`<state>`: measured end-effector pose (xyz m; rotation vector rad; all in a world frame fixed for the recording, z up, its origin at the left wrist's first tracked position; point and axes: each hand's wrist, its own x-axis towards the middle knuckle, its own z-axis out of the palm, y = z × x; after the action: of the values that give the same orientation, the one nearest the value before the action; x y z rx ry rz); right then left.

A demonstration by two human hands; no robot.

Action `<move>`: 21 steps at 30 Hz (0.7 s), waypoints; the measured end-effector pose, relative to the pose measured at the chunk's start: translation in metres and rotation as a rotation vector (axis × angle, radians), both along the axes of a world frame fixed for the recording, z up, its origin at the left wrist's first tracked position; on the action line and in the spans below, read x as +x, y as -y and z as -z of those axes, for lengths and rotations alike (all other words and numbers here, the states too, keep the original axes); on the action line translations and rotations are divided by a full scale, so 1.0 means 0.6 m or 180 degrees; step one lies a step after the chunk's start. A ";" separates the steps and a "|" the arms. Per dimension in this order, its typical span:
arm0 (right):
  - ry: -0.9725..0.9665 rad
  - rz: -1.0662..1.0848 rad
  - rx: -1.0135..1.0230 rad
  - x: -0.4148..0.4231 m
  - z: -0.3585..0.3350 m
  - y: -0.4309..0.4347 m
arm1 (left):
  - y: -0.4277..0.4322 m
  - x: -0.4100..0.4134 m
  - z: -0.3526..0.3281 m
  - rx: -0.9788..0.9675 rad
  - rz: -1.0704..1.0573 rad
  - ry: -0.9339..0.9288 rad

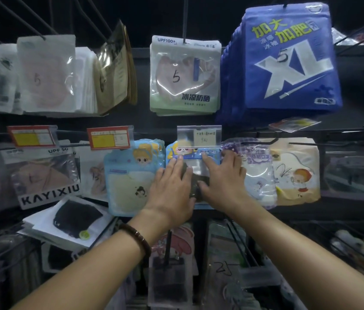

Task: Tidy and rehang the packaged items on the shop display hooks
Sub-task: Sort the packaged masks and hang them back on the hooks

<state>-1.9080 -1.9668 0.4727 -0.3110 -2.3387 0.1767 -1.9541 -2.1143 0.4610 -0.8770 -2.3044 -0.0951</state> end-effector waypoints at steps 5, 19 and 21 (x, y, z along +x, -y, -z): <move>-0.0109 -0.0200 0.0029 0.037 0.011 0.015 | 0.025 0.020 0.020 0.0575 0.0614 0.0194; -0.0231 -0.2130 -0.0963 0.134 0.112 0.219 | 0.378 0.073 0.119 0.0969 0.0373 0.0707; -0.0114 -0.2130 -0.0940 0.127 0.132 0.268 | 0.442 0.055 0.130 0.0831 0.0280 0.0721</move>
<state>-1.8318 -2.1279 0.3933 0.3464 -2.2964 0.8442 -1.9214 -2.3796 0.3829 -0.8676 -2.3879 -0.5460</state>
